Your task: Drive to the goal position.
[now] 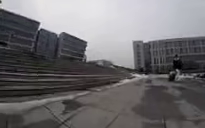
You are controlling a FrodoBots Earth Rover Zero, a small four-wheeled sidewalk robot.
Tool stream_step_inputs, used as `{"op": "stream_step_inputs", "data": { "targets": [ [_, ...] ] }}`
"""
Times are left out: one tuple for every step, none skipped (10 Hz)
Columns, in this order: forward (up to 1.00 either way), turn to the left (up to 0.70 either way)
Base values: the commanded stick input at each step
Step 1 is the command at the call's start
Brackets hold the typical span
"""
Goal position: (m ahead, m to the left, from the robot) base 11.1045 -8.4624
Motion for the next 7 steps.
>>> {"op": "stream_step_inputs", "data": {
  "targets": [
    [1.00, 0.00],
    [1.00, 0.00],
    [1.00, 0.00],
    [1.00, 0.00],
    [1.00, 0.00],
    [1.00, 0.00],
    [1.00, 0.00]
  ]
}}
